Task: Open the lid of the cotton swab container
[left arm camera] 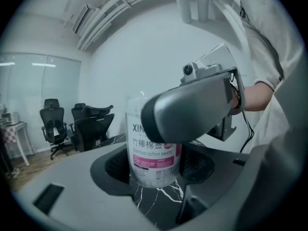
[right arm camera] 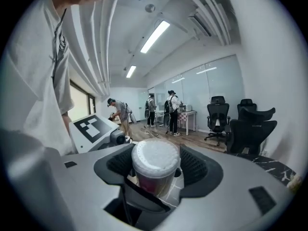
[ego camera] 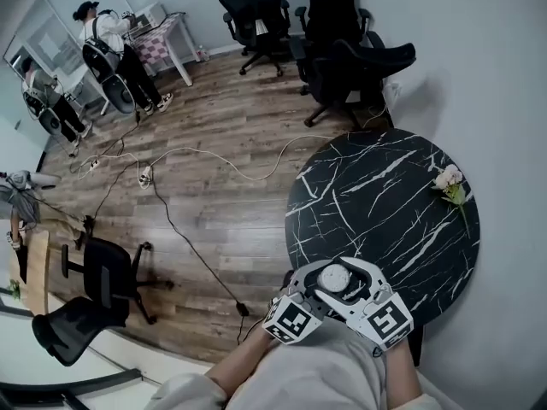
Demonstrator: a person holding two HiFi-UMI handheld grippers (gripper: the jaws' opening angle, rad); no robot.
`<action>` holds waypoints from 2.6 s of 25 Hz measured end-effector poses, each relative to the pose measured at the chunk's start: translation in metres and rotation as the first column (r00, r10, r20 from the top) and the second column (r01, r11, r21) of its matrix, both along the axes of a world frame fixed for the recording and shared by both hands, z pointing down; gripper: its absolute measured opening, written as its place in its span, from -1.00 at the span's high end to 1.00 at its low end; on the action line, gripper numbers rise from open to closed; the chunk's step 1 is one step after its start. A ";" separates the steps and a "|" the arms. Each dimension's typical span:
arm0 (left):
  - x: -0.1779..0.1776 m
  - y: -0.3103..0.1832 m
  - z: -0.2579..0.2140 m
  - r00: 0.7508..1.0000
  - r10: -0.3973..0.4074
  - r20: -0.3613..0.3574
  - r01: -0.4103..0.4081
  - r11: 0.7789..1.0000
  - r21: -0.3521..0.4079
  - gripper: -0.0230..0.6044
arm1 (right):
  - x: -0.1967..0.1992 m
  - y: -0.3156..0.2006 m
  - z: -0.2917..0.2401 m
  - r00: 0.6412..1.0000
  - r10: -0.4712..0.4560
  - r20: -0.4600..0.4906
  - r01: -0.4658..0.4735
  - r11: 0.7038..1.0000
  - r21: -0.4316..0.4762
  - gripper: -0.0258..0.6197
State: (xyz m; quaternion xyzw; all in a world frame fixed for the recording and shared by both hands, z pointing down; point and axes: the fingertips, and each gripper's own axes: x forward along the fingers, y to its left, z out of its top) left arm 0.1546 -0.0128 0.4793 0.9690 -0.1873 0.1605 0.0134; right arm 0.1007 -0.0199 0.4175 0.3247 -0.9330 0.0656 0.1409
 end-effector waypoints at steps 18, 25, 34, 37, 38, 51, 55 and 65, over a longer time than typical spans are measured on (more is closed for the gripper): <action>-0.011 0.002 0.009 0.999 -0.053 0.015 0.053 0.999 -0.011 0.09 | -0.017 0.001 -0.006 0.997 0.075 -0.017 -0.074 0.996 0.054 0.01; 0.004 0.021 0.010 0.999 0.045 0.028 -0.045 0.999 0.003 0.09 | 0.005 0.013 -0.007 0.987 0.153 0.049 -0.154 0.988 0.012 0.01; 0.028 0.030 0.010 0.987 0.163 0.002 -0.163 0.987 -0.014 0.10 | 0.034 0.017 -0.003 0.967 0.241 0.084 -0.237 0.970 -0.047 0.01; 0.032 0.031 0.013 0.984 0.177 -0.011 -0.177 0.984 -0.025 0.10 | 0.037 0.017 0.002 0.967 0.246 0.072 -0.240 0.968 -0.077 0.01; 0.031 0.031 0.013 0.984 0.179 -0.010 -0.179 0.983 -0.026 0.10 | 0.036 0.017 0.003 0.967 0.243 0.072 -0.237 0.968 -0.082 0.01; 0.004 0.001 0.012 0.997 0.070 -0.022 -0.071 0.997 -0.031 0.11 | 0.011 -0.008 -0.007 0.957 0.129 0.259 -0.089 0.983 -0.162 0.01; 0.007 -0.001 0.014 0.998 0.061 -0.024 -0.062 0.997 -0.036 0.11 | 0.016 -0.010 -0.009 0.970 0.141 0.200 -0.126 0.988 -0.090 0.01; 0.018 -0.007 0.024 0.997 0.080 0.007 -0.079 0.995 -0.057 0.11 | 0.061 -0.030 -0.042 0.948 0.299 0.105 -0.312 0.941 0.131 0.01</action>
